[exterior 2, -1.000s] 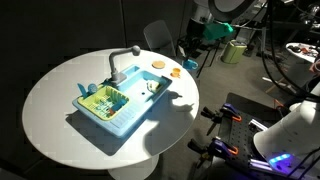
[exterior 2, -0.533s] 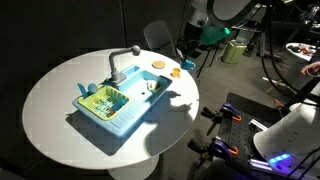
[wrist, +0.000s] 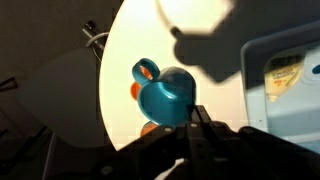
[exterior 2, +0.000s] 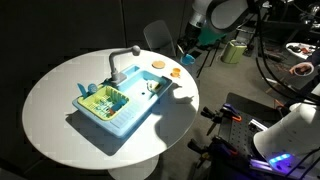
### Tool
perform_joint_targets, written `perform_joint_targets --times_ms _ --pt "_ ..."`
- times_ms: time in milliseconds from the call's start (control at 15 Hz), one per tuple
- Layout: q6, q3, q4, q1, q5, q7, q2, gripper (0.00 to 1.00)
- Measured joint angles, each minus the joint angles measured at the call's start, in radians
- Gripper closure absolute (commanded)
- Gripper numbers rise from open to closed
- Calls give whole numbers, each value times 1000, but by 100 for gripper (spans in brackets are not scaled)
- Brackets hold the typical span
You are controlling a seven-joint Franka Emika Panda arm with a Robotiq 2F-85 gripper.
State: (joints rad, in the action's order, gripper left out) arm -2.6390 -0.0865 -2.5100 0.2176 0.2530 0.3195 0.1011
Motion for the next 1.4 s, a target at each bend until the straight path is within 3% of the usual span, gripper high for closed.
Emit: perform_joint_targets --times_ms 733,1400 --pt "-94 -86 132 11 7 1 -173 99" --pt "-157 -172 259 -46 7 1 -361 99"
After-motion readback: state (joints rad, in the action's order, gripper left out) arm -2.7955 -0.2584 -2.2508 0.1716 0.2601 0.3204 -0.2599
